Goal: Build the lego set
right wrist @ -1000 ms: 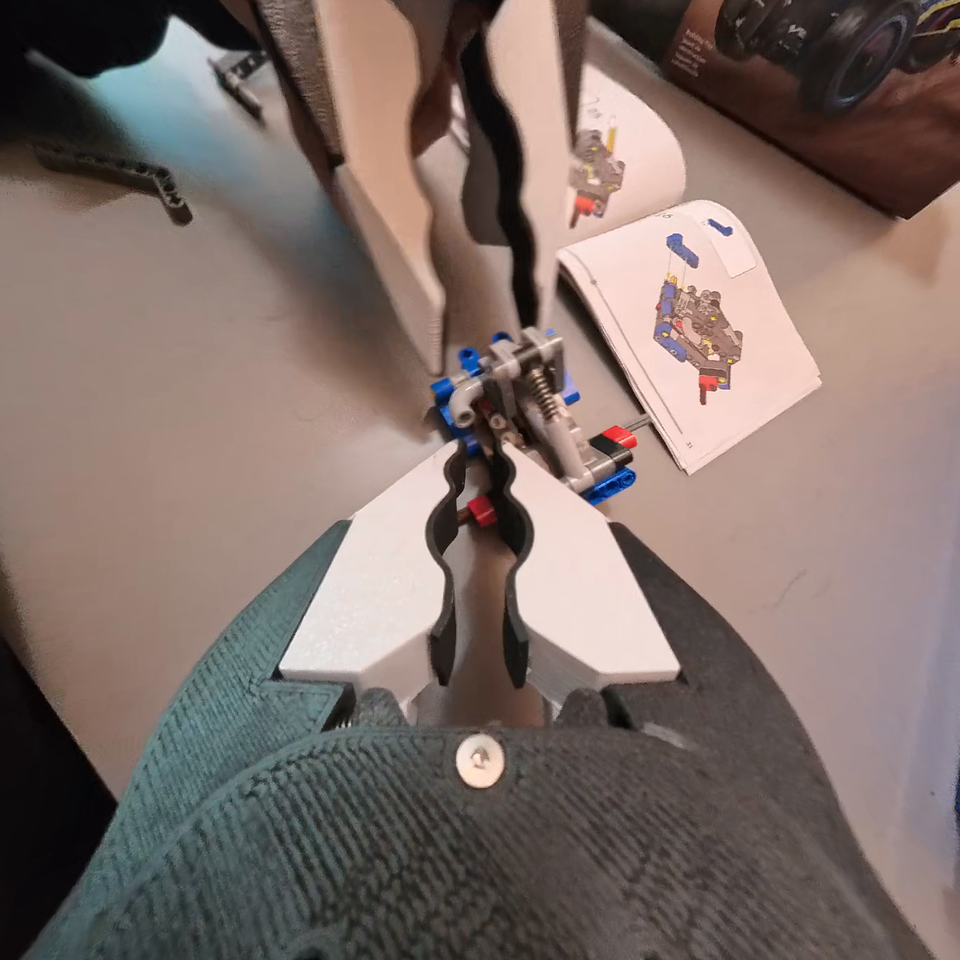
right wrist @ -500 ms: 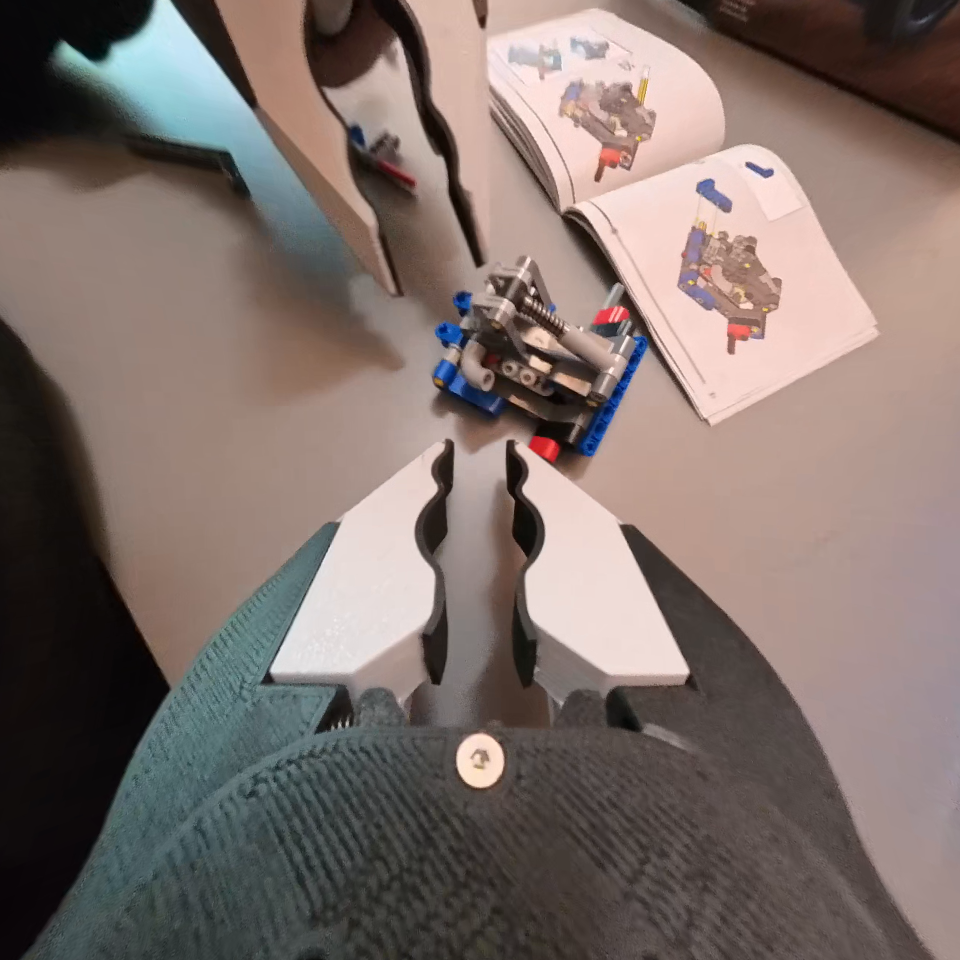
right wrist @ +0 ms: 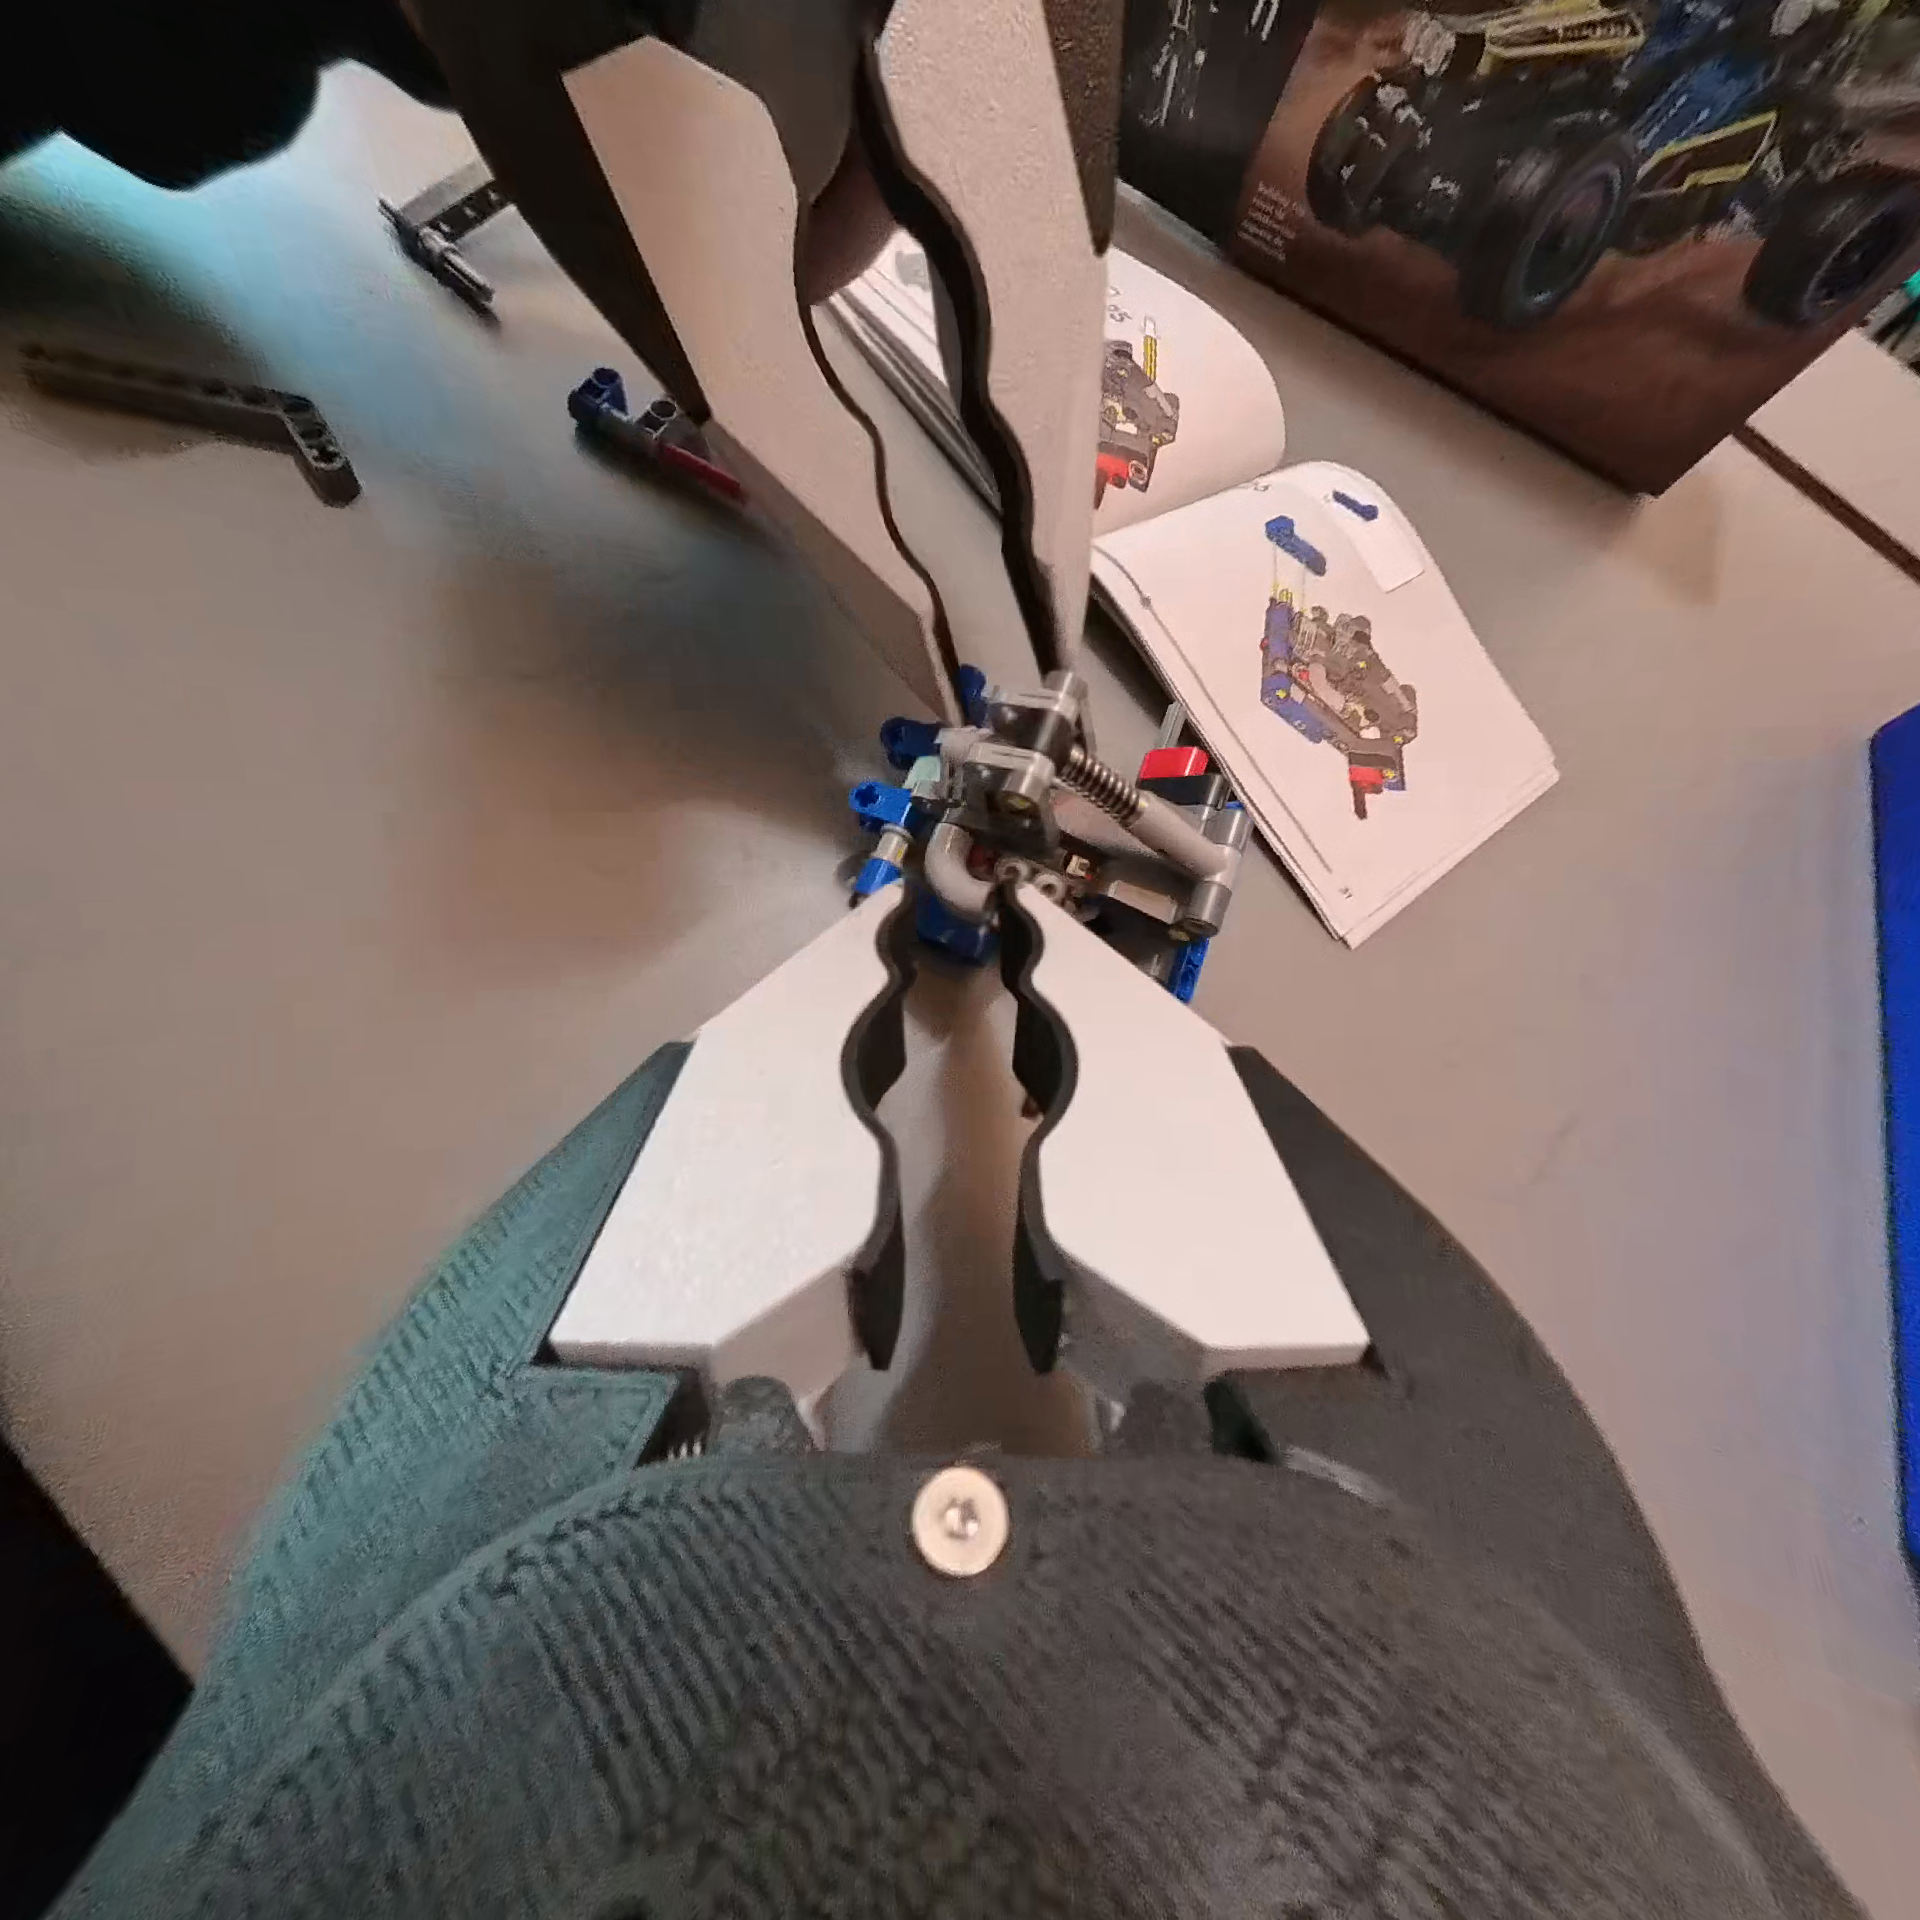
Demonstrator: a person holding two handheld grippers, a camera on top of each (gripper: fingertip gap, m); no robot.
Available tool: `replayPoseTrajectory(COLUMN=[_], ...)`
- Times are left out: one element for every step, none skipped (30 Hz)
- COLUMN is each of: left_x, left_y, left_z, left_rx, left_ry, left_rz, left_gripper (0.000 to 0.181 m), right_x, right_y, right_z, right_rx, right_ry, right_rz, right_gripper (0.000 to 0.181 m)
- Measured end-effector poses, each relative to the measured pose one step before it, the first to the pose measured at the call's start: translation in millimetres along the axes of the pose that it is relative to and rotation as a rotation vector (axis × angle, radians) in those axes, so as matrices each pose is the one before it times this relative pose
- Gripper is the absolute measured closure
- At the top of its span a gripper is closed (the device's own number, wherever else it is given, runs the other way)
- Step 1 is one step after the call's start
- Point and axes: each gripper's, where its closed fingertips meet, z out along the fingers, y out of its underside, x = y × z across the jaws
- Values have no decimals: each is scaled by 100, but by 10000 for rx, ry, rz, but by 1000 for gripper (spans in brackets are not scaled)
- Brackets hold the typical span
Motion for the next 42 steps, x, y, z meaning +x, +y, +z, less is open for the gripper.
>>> replayPoseTrajectory(left_x=[142, 25, 54, 107, 188, 152, 26, -21, -34, -1, 1, -24, -28, -92, -74, 32, -4, -83, -46, -3, 21, -6, -5, 31, 17, -51, 1, 33, 11, 95, 100, 67, 12, 1, -26, -12, 22, 13, -76, -91, -64, -116], left_y=[47, 60, 26, -39, -73, -136, -137, -61, 3, -56, -5, 47, -8, 20, 27, 14, -66, -51, -10, -40, -33, -60, -72, -28, -12, -25, -55, -46, -71, -91, -72, 24, 32, 11, 23, 37, 19, 21, -12, -63, -42, -65], left_z=[156, 130, 62, -2, -32, -43, -44, -10, 22, 48, 38, 31, 39, 16, 7, 11, 3, 6, 28, 23, 65, 57, 40, 21, -11, -56, -67, -89, -84, -84, -51, -33, -23, -37, -59, -78, -88, -70, -66, -35, -23, -8], left_rx=[-82, -73, -47, -13, 7, 36, 29, -27, -42, 1, -25, -53, -35, -69, -94, -86, -55, -53, -71, -33, -10, 52, 113, 121, 137, 160, 179, 170, 171, 167, 129, 53, 34, 42, 15, -9, -22, -65, -85, -99, -141, -163], left_ry=[55, -29, -23, 3, 54, 30, -55, -76, -71, -40, -24, -34, -41, -92, -93, -23, -49, -109, -81, -38, -21, -26, 1, 67, 93, 55, 93, 120, 131, 169, 136, 100, 67, 71, 43, 18, -9, -75, -183, -215, -214, -246], left_rz=[156, 102, 75, 71, 60, 44, 33, 40, 40, 25, 34, 60, 95, 121, 127, 113, 112, 119, 80, 28, -31, -75, -140, -223, -268, -269, -258, -297, -327, -286, -209, -163, -156, -167, -120, -20, 86, 204, 286, 327, 400, 456], left_gripper=[173, 173, 174, 175, 176, 177, 177, 177, 177, 176, 175, 175, 176, 175, 176, 177, 177, 177, 177, 177, 177, 177, 177, 177, 177, 178, 178, 177, 178, 178, 178, 178, 178, 178, 178, 178, 178, 177, 177, 177, 177, 176], right_x=[30, 120, 157, 209, 139, 183, 260, 53, -89, 23, 43, -46, 36, 121, 19, 47, 52, -57, 87, 179, -23, 51, 294, 285, 169, 144, 70, 173, 247, -15, -173, -148, -34, 41, 68, 116, 106, -21, 19, 97, 44, 46], right_y=[128, 172, 115, 104, 130, 201, 192, 6, -47, 49, 20, 39, 41, 0, -20, -16, 25, 57, 95, 61, -41, 26, 221, 260, 78, -168, -392, -304, -100, -142, -179, -138, -50, 22, -3, -95, -112, -83, -76, -2, -9, 9], right_z=[88, 23, -51, -119, -118, -121, -97, -94, -40, 20, 55, 78, 66, 44, 28, -13, -6, 11, 12, -3, -30, -18, 39, 48, 10, -34, -112, -120, -81, -42, 4, 30, 38, 63, 65, 11, 20, 37, 33, 31, 1, 12], right_rx=[-60, -74, -35, -38, -55, -86, -81, 37, 82, 7, 14, 14, 7, 20, 22, 22, -19, -49, -83, -90, -49, -84, -194, -185, -21, 138, 250, 164, 6, 71, 143, 123, 70, 38, 87, 154, 148, 110, 117, 90, 126, 129], right_ry=[9, 22, 18, 40, -20, 28, 97, -11, -45, 37, 49, -22, 6, 66, 12, 57, 94, 54, 178, 262, 151, 186, 302, 277, 224, 218, 201, 287, 314, 149, 43, 50, 94, 93, 96, 121, 103, -25, -58, -59, -96, -93], right_rz=[-91, -76, -85, -64, -93, -107, -131, -236, -324, -252, -184, -204, -143, -84, -166, -249, -267, -345, -383, -413, -504, -472, -331, -348, -378, -360, -484, -603, -575, -514, -390, -275, -247, -171, -85, -78, -52, -3, 46, 96, 86, 75], right_gripper=[170, 170, 170, 170, 170, 170, 170, 170, 170, 171, 171, 171, 171, 171, 171, 171, 171, 169, 167, 166, 167, 166, 166, 165, 165, 165, 166, 166, 166, 168, 169, 169, 169, 171, 171, 172, 172, 172, 172, 172, 172, 172])
